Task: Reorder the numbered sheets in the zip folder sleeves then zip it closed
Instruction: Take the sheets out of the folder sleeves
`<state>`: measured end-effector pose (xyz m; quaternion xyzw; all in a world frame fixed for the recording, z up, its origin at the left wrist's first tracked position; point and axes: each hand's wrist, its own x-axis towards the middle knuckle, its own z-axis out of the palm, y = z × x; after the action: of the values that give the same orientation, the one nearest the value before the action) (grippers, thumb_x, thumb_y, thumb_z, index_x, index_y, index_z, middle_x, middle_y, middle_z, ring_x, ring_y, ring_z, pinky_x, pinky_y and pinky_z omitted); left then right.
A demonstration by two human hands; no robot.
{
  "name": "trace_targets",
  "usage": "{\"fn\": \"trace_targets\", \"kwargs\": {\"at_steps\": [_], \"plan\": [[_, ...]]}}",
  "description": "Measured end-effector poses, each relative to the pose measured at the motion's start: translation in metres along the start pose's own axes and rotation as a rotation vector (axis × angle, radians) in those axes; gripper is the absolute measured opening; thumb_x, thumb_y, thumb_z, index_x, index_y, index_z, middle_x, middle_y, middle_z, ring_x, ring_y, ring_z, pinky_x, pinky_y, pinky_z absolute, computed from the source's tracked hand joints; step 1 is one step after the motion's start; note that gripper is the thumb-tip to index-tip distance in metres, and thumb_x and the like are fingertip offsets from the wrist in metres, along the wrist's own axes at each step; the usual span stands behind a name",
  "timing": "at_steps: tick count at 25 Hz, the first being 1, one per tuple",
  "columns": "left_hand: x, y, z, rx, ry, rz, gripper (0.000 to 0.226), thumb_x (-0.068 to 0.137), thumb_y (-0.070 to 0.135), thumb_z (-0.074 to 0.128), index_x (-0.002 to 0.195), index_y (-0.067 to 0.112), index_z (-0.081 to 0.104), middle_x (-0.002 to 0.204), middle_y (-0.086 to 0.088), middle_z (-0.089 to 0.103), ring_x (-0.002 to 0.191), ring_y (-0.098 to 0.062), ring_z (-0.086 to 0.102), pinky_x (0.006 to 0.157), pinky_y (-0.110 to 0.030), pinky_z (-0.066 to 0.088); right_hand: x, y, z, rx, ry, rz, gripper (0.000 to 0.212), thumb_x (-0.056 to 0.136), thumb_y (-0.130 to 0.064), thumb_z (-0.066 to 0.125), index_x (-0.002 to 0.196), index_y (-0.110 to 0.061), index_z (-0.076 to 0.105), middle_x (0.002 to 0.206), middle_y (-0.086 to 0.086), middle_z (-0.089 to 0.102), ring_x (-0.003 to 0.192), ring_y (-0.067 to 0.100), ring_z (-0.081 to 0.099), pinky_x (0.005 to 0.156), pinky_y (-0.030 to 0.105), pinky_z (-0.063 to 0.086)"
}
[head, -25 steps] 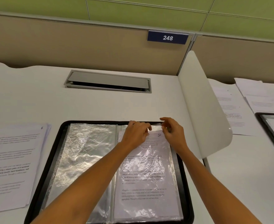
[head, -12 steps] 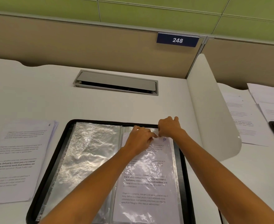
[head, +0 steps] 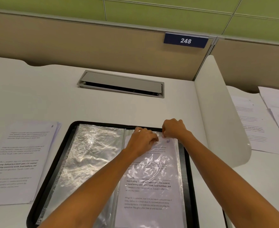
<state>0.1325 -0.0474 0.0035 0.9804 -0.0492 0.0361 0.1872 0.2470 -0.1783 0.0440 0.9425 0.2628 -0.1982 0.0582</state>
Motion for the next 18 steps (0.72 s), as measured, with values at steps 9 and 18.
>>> {"fn": "trace_targets", "kwargs": {"at_steps": [9, 18], "plan": [[0.001, 0.0, 0.007, -0.019, -0.001, 0.002, 0.02, 0.095, 0.029, 0.053, 0.104, 0.033, 0.071, 0.097, 0.01, 0.07, 0.096, -0.011, 0.059, 0.1, -0.036, 0.03, 0.011, -0.007, 0.0, -0.035, -0.264, -0.025, 0.035, 0.075, -0.027, 0.079, 0.103, -0.013, 0.064, 0.091, 0.001, 0.061, 0.091, 0.021, 0.058, 0.078, 0.032, 0.043], [-0.001, -0.001, 0.01, -0.061, 0.007, 0.017, 0.018, 0.094, 0.028, 0.057, 0.101, 0.031, 0.072, 0.095, 0.009, 0.07, 0.099, -0.011, 0.06, 0.099, -0.037, 0.032, 0.014, -0.004, 0.011, 0.022, -0.33, -0.056, 0.02, 0.078, -0.015, 0.068, 0.065, -0.013, 0.053, 0.063, 0.0, 0.047, 0.068, 0.019, 0.046, 0.057, 0.025, 0.036]]}}
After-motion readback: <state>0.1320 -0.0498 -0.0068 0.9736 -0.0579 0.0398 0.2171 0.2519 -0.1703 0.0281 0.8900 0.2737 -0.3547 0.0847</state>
